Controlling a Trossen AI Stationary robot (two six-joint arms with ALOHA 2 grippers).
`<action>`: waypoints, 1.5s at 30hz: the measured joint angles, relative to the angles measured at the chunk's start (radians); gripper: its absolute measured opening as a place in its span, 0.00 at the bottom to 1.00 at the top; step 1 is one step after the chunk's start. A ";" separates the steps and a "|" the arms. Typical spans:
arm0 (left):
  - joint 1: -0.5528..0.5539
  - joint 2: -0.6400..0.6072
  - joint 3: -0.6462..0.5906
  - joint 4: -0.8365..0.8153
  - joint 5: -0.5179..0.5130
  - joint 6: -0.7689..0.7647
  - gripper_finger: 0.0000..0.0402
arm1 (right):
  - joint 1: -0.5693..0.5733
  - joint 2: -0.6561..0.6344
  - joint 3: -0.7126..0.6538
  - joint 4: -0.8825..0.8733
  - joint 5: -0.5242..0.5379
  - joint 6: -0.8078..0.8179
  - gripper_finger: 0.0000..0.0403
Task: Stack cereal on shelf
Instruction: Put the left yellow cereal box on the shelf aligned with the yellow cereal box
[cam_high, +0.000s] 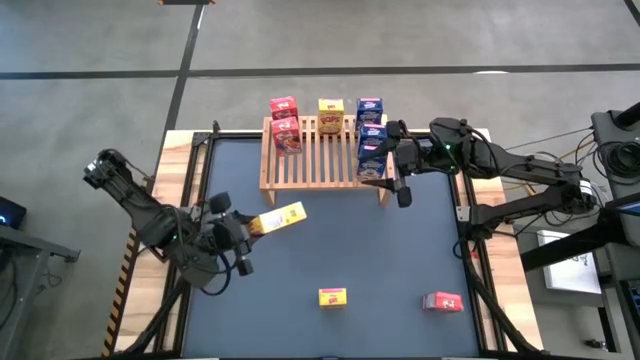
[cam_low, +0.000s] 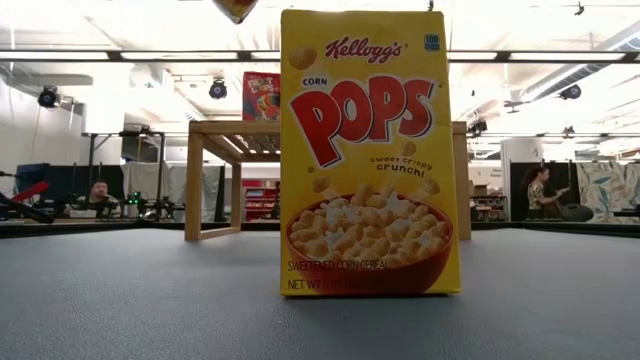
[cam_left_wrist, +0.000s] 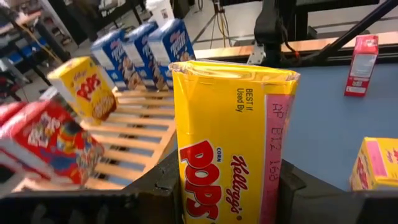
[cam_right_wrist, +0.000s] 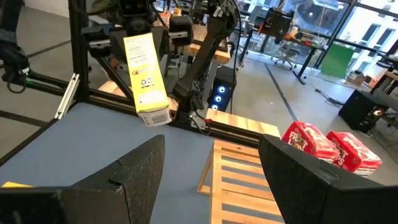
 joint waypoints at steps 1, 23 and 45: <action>0.010 0.001 0.000 0.022 0.007 0.031 0.29 | 0.000 0.000 0.000 0.001 0.000 -0.005 0.62; 0.179 0.009 0.000 0.207 0.164 0.169 0.29 | 0.019 0.073 0.004 0.067 -0.026 -0.028 0.62; 0.260 0.009 0.000 0.268 0.258 0.221 0.29 | 0.056 0.133 0.082 0.060 -0.026 -0.093 0.80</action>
